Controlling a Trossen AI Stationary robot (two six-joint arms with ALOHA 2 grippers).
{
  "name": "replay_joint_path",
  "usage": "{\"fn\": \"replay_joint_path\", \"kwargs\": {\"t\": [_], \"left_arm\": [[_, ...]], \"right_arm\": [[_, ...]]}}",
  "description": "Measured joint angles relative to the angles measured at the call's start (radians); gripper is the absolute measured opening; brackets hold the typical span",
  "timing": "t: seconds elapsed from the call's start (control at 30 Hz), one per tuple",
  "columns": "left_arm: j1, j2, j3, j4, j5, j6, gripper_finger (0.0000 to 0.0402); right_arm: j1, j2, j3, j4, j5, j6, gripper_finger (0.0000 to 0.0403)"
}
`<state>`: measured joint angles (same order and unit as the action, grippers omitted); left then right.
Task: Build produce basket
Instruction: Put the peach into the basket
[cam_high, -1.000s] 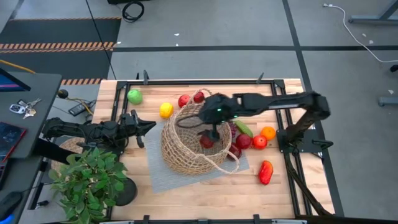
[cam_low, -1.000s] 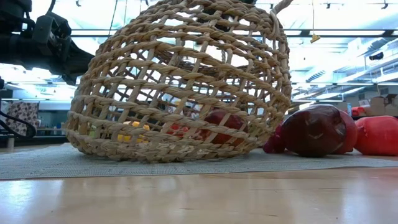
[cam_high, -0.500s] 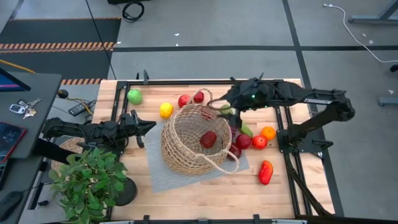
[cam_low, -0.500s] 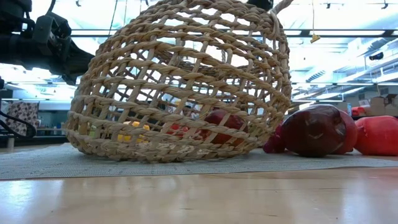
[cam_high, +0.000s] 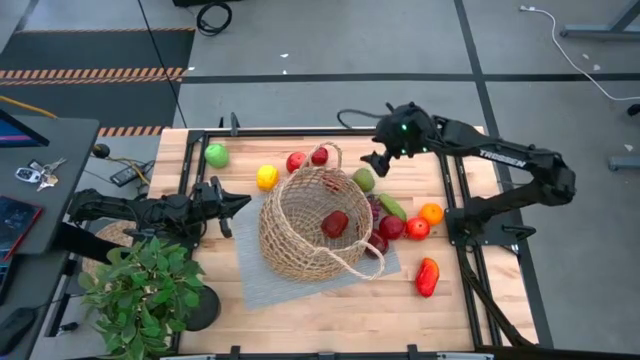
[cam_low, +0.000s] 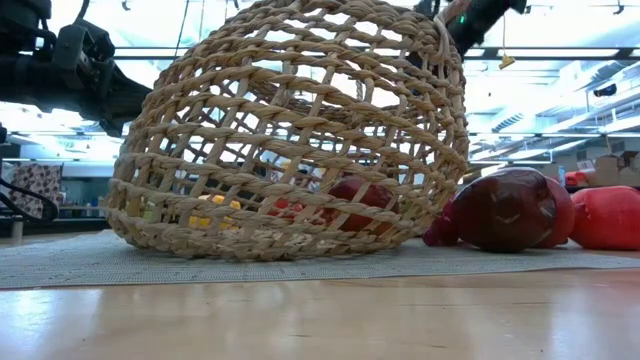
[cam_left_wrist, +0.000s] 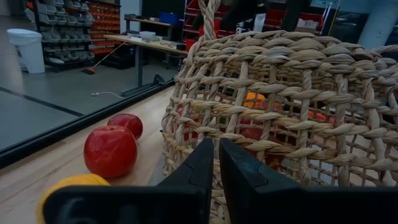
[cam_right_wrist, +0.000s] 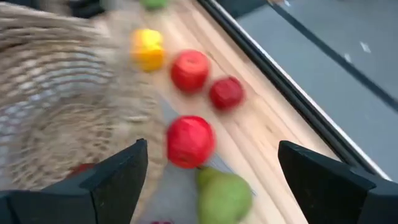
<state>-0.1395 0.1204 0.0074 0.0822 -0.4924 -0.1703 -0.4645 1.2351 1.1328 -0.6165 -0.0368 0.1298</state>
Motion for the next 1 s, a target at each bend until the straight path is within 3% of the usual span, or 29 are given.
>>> {"fn": "replay_joint_path", "kwargs": {"t": [0.3,0.57,1.0], "left_arm": [[0.000,0.000,0.000,0.000,0.000,0.000,0.0040],[0.000,0.000,0.000,0.000,0.000,0.000,0.0032],[0.000,0.000,0.000,0.000,0.000,0.000,0.0035]], "right_arm": [[-0.129,0.134,-0.001,0.018,-0.059,-0.004,0.0364],[-0.210,0.253,0.000,0.149,-0.275,-0.091,0.0364],[-0.225,0.426,0.006,0.365,-0.305,-0.181,0.0376]]}}
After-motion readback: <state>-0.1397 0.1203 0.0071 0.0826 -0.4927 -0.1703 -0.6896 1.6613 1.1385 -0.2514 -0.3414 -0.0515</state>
